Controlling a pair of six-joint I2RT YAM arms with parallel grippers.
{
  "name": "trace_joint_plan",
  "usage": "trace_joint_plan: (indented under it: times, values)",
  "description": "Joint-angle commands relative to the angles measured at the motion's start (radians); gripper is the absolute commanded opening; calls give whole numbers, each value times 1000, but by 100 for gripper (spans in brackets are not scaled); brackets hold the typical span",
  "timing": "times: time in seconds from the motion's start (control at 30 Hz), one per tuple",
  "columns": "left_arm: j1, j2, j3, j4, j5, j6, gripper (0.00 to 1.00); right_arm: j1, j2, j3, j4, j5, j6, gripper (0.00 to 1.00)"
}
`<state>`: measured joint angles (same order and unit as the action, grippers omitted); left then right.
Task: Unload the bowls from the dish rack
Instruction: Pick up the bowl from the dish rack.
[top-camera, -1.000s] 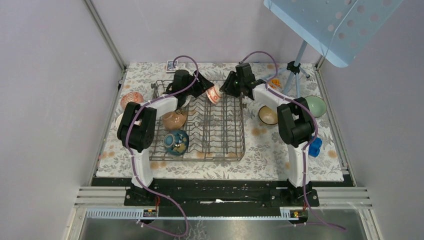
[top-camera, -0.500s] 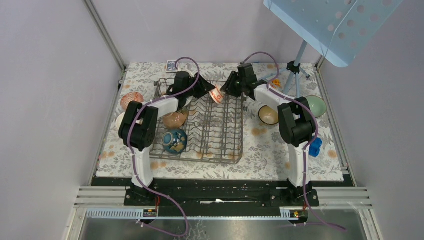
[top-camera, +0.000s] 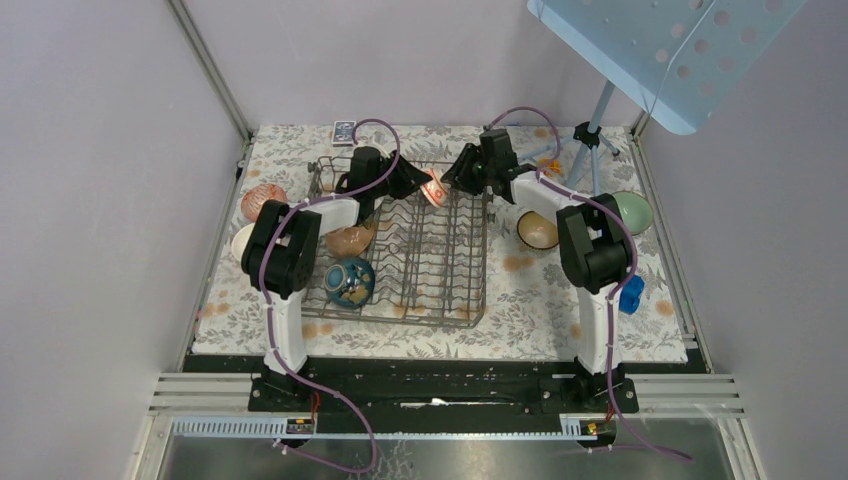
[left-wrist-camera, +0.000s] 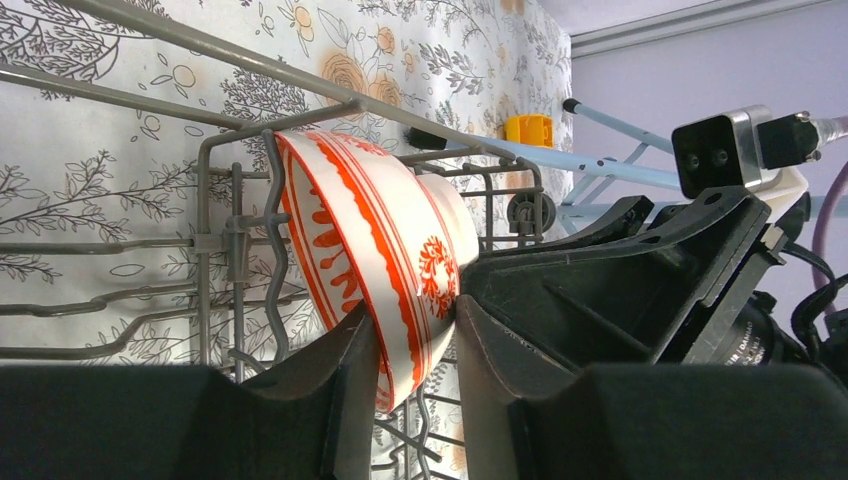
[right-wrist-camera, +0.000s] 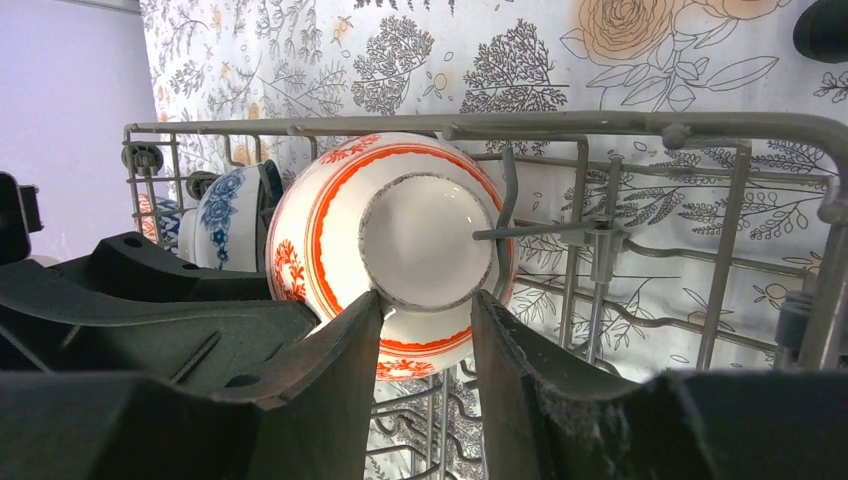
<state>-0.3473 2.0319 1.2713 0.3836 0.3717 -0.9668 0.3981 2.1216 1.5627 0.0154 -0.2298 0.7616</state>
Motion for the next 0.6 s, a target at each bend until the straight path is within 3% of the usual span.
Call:
trace_joint_plan:
  times: [0.0,0.57]
  values:
    - [-22,-4,2,162,72,-33,32,-9,-5,-45,12,12,-8,45]
    - [-21,19,2,277,107,-106,12,-25,-16,-92,78,-42,-7,45]
